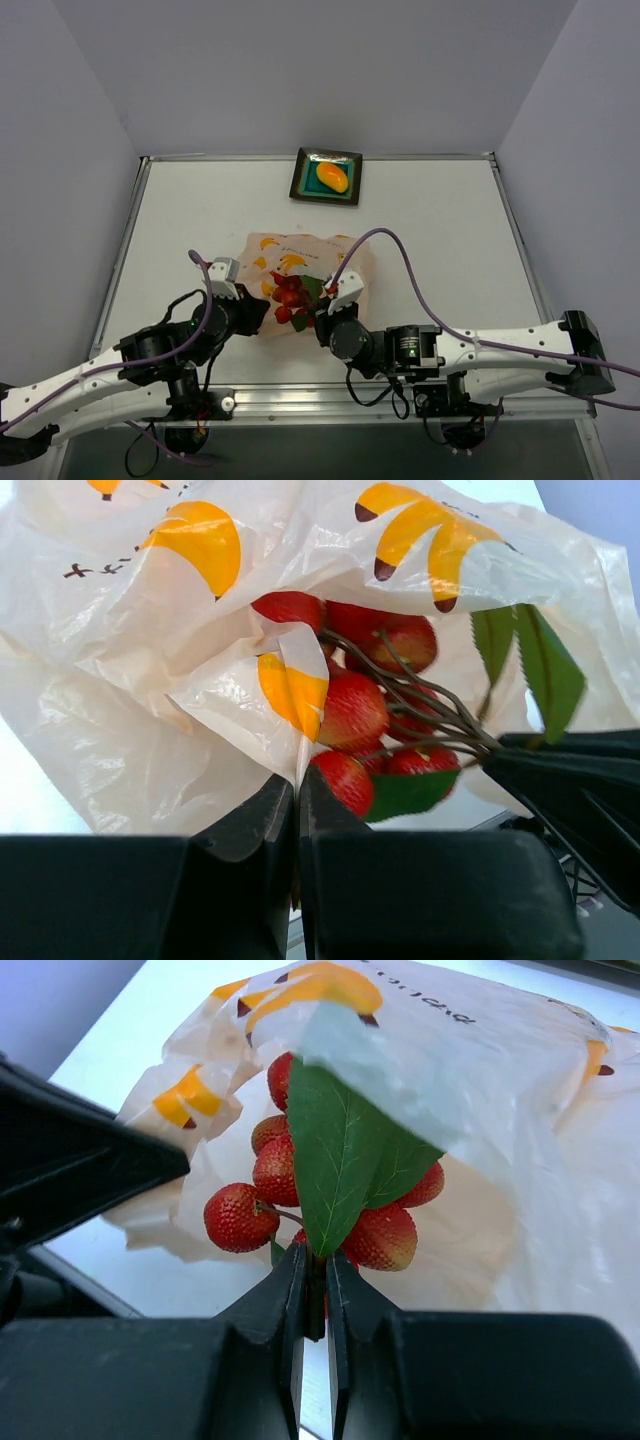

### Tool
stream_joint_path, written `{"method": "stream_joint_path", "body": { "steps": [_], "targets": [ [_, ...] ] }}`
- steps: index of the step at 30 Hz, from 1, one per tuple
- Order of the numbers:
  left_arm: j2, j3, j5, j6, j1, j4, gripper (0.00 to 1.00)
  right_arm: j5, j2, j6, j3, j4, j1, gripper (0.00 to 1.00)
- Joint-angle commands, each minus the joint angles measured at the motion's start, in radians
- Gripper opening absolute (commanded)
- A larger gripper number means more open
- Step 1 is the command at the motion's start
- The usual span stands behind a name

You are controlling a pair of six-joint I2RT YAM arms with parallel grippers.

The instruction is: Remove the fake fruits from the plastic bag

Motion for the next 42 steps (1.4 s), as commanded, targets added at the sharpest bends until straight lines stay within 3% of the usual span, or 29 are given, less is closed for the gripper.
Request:
{"method": "stream_joint_path", "body": {
  "steps": [1,7,12,14,19,23,27,28,31,32,35,37,42],
  "targets": [
    [0.002,0.076,-0.062,0.031,-0.004,-0.043,0.02,-0.053,-0.078,-0.038,-0.003,-0.02,0.033,0.0],
    [0.008,0.145,-0.131,0.084,-0.004,-0.1,0.03,-0.115,-0.207,-0.101,0.014,-0.092,0.087,0.0],
    [0.033,0.168,-0.138,0.112,0.002,-0.099,0.02,-0.328,-0.262,-0.155,0.002,-0.08,0.089,0.0],
    [0.065,0.175,-0.128,0.113,0.002,-0.088,0.02,-0.42,-0.276,-0.192,-0.008,-0.006,0.089,0.0],
    [0.082,0.147,-0.108,0.091,0.004,-0.077,0.02,-0.462,-0.348,-0.242,-0.014,0.117,0.089,0.0],
    [0.053,0.126,-0.102,0.069,0.004,-0.086,0.02,-0.443,-0.391,-0.307,0.014,0.196,0.087,0.0],
    [0.056,0.11,-0.067,0.058,0.004,-0.103,0.02,-0.327,-0.336,-0.391,0.124,0.201,0.07,0.0],
    [0.056,0.11,-0.063,0.057,0.004,-0.108,0.02,-0.236,-0.318,-0.413,0.15,0.201,0.06,0.0],
    [0.045,0.101,-0.041,0.051,0.002,-0.137,0.02,-0.233,-0.238,-0.424,0.23,0.218,-0.073,0.0],
    [0.033,0.095,-0.032,0.051,0.002,-0.145,0.02,-0.291,-0.2,-0.407,0.262,0.223,-0.212,0.0],
    [0.004,0.086,-0.026,0.034,0.002,-0.192,0.02,-0.537,-0.111,-0.315,0.29,0.282,-0.435,0.0],
    [-0.009,0.069,-0.02,0.02,0.002,-0.211,0.02,-0.622,-0.06,-0.292,0.305,0.347,-0.609,0.0],
    [-0.036,0.043,-0.03,-0.003,0.002,-0.235,0.02,-0.614,0.181,-0.293,0.397,0.426,-0.838,0.0]
  ]
}}
